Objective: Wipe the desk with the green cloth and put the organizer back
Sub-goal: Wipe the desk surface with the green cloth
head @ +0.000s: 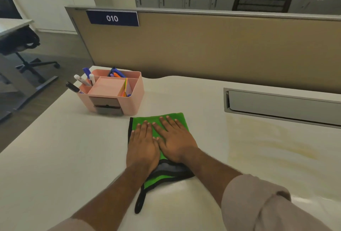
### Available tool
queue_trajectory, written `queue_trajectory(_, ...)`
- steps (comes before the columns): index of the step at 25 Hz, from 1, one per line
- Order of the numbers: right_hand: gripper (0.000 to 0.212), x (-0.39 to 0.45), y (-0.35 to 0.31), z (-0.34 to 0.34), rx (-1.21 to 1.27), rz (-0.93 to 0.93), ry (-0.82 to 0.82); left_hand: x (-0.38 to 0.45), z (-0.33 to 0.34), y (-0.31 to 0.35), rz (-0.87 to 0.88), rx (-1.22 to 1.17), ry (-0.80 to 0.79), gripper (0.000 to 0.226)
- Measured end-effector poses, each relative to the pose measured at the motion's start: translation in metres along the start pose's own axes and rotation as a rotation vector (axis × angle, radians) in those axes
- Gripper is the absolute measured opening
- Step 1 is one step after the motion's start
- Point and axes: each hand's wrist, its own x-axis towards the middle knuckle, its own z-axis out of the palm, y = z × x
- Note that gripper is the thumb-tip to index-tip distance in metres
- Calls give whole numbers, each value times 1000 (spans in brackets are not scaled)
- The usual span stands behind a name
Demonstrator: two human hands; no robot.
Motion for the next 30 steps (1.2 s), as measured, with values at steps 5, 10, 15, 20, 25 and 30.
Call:
queue_trajectory(5,58,3,56,-13,-7,112,30,44,10,43,123,-8,-33,57)
queue_trajectory(10,69,5,116,-25,-18,350,73,91,25,102,243,-18,-72,57)
queue_trajectory(15,68,3,121,-20,-46,403,90,94,31,107,277,15,-112,56)
queue_trajectory(20,69,-37,90,-14,-46,381,69,46,27,98,282,-13,-102,57)
queue_trajectory(25,70,-94,41,-8,-23,361,57,-27,13,80,284,-3,-121,57)
queue_trajectory(30,72,-143,-18,3,30,360,90,-96,-4,47,311,18,-107,56)
